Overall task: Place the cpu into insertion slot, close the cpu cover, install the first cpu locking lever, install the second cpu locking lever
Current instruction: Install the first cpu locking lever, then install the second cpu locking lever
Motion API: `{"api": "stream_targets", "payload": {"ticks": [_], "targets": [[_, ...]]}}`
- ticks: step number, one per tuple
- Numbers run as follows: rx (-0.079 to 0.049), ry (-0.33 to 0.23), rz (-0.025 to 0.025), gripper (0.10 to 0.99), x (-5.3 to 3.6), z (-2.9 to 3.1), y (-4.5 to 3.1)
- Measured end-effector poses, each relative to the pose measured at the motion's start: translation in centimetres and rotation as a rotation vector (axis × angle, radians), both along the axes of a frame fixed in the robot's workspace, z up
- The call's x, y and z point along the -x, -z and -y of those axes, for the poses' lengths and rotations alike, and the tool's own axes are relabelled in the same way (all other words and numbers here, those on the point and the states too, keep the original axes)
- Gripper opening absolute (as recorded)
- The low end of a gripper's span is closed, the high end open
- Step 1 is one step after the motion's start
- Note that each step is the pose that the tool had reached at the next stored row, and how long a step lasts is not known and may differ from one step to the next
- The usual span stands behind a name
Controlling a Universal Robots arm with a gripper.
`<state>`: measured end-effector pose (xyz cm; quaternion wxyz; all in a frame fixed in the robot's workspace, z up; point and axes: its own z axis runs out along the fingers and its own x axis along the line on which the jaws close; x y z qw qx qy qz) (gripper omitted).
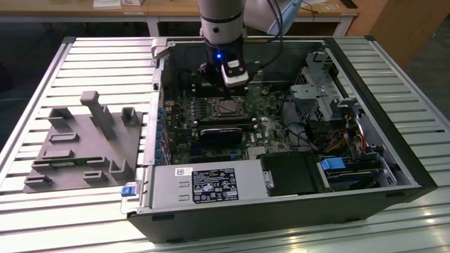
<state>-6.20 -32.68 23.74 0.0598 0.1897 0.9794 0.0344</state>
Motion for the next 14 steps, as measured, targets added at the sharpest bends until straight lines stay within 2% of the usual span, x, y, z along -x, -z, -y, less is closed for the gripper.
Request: {"api": "stream_targets", "payload": {"ticks": [2,14], "targets": [[0.000,0.000,0.0001,0.106,0.00,0.00,-0.18],[0.000,0.000,-0.0007,0.106,-0.31,0.20,-0.18]]}}
